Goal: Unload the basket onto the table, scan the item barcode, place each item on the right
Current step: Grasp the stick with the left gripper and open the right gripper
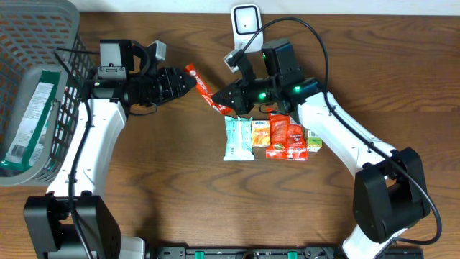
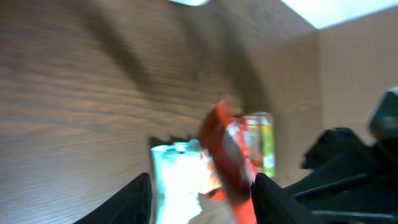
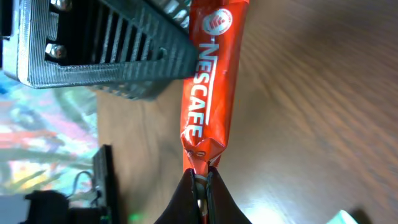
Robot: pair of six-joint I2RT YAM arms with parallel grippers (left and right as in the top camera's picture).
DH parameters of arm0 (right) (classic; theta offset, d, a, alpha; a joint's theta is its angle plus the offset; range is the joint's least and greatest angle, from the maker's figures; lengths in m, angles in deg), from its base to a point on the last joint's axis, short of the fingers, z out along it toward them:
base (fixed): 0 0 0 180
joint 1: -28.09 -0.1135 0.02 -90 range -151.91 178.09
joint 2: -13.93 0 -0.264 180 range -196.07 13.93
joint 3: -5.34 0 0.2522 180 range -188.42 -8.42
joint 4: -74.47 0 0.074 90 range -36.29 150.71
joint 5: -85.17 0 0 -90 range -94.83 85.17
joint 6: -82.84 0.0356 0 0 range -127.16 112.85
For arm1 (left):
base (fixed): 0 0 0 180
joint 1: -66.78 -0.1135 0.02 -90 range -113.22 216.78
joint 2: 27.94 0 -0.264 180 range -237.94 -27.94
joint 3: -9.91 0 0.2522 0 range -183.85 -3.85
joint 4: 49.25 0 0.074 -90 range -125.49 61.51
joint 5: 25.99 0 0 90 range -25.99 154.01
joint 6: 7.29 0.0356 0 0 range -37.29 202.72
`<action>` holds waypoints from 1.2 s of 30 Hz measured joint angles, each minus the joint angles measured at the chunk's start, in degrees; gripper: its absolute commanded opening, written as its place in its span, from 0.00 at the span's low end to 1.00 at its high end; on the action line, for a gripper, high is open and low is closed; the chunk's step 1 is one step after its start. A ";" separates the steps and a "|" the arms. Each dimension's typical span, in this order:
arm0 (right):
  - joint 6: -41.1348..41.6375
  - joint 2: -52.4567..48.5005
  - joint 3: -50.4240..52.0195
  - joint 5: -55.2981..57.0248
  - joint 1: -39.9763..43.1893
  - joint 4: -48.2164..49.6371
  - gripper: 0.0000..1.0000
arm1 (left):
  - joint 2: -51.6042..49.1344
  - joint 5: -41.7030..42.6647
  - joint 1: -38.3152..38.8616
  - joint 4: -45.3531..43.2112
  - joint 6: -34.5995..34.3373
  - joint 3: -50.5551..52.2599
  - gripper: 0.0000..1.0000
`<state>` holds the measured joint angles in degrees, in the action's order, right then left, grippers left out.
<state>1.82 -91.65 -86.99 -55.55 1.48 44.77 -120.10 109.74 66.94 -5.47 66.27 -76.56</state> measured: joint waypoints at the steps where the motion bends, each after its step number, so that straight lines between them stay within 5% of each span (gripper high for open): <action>1: 0.02 0.00 0.00 -0.59 -0.04 0.24 0.01 | 0.00 1.73 0.00 -0.50 0.02 0.00 0.53; 5: 1.25 0.00 0.02 -2.10 -1.18 3.52 0.01 | 0.00 7.91 0.00 -2.29 0.02 0.00 0.49; 10: 3.28 0.00 0.02 -2.93 -1.75 5.73 0.01 | 0.00 10.49 0.00 -2.45 0.28 0.00 0.24; 16: 4.15 0.00 0.02 -3.37 -1.75 5.81 0.01 | 0.00 11.17 0.00 -2.89 0.39 0.00 0.22; 18: 4.26 0.00 0.02 -3.37 -1.75 5.79 0.08 | 0.00 11.17 0.00 -2.89 0.39 0.00 0.15; 20: 4.31 0.00 0.02 -3.32 -1.75 5.81 0.30 | 0.00 11.08 0.00 -2.93 0.33 0.00 0.09; 25: 4.72 0.00 0.02 -3.28 -1.64 5.88 0.49 | 0.00 8.20 0.00 -2.21 -0.48 0.00 0.07; 29: 4.83 0.00 0.02 -3.23 -0.92 5.11 0.53 | 0.00 3.82 0.00 2.64 -1.31 -0.11 0.07; 36: 3.37 0.00 0.00 -0.37 4.15 -3.52 0.51 | -0.61 -13.64 0.33 23.93 0.39 -9.25 0.07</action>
<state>5.18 -91.65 -86.99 -55.93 5.63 41.25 -120.72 96.10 67.27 18.46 66.66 -85.80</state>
